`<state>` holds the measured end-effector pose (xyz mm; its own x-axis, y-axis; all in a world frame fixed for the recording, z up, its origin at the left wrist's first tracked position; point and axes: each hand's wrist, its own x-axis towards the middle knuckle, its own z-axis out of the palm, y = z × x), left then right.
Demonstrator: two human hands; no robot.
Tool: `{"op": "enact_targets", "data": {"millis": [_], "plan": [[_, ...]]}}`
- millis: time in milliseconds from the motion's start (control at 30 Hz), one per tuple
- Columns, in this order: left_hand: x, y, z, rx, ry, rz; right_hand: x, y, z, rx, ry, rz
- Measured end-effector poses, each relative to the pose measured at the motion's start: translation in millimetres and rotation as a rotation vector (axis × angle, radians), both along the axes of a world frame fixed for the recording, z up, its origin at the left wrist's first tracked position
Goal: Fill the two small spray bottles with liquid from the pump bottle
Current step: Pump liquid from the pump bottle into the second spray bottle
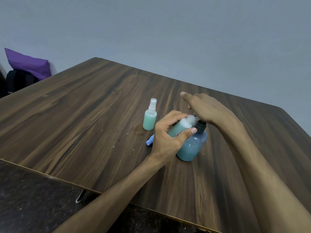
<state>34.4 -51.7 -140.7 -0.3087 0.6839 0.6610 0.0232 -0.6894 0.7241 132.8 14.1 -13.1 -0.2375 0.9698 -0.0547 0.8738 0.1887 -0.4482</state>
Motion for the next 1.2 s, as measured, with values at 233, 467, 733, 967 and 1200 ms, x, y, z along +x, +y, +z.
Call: {"op": "enact_targets", "data": {"millis": [233, 467, 733, 967, 1200], "plan": [[0.1, -1.0, 0.5, 0.011, 0.001, -0.007, -5.3, -6.5, -2.5, -0.025, -0.093, 0.003], [-0.4, 0.2, 0.0, 0.014, 0.022, -0.014, -4.4, -5.9, -9.1, 0.005, -0.072, -0.014], [-1.2, -1.3, -0.2, 0.008, 0.026, -0.033, -6.2, -6.4, -13.3, -0.009, -0.1, 0.005], [-1.5, -1.6, 0.3, -0.001, 0.02, -0.033, -3.8, -7.8, -5.2, 0.035, -0.049, -0.003], [-1.8, -3.4, -0.3, -0.002, 0.011, -0.037, -5.5, -15.0, -10.4, 0.023, -0.084, -0.003]]}}
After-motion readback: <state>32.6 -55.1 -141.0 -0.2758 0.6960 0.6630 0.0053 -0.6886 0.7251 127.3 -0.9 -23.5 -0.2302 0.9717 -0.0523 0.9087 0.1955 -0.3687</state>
